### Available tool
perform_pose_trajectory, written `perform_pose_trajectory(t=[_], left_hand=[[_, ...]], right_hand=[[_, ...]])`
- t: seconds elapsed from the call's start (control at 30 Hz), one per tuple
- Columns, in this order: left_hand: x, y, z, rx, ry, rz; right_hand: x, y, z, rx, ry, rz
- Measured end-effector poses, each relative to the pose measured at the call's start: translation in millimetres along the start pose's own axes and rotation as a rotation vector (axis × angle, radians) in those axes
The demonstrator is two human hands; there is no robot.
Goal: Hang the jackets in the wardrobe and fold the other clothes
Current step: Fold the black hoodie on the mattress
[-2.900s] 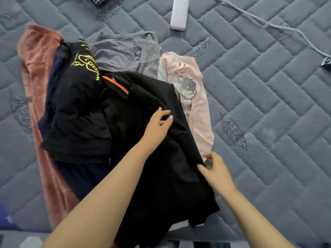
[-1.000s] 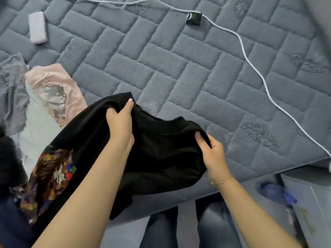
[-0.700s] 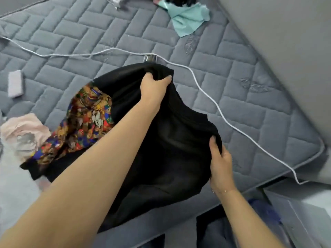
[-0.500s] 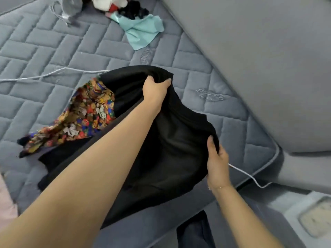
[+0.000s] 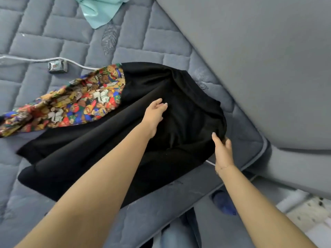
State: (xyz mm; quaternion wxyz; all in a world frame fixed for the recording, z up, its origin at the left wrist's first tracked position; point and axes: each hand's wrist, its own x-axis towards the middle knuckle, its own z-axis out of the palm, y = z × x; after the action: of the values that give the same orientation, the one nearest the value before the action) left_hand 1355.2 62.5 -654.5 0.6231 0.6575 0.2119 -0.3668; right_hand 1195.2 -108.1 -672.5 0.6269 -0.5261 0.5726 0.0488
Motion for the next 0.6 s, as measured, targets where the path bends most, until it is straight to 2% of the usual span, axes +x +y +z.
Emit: perform_pose_trajectory(t=[0.1,0.2,0.33,0.43,0.53,0.6], left_hand=[[-56.7,-34.0,-44.4,-0.064,0.058,0.003],[-123.8,-79.9,-94.6,-0.135,0.156,-0.021],[-193.0,-156.1,-160.3,-0.288,0.394,-0.11],[-219.2,-202.5,-198.6,-0.396,0.576,-0.243],[-228.1,-228.0,-219.8,-0.5,0.64,-0.374],[-225.6,-234.2,-224.9,-0.555,0.674,-0.424]], right_hand=[[-49.3,26.1,8.9,0.086,0.143,0.027],[-108.8,55.9,28.3,0.073,0.205,0.088],[-176.8,88.7,73.1,-0.052,0.058,0.09],[-203.2,103.1,115.3,-0.024,-0.089,0.196],[-204.5,114.0,150.8,0.06,-0.085,0.352],[-194.5,119.3,164.9,0.006,-0.045,0.377]])
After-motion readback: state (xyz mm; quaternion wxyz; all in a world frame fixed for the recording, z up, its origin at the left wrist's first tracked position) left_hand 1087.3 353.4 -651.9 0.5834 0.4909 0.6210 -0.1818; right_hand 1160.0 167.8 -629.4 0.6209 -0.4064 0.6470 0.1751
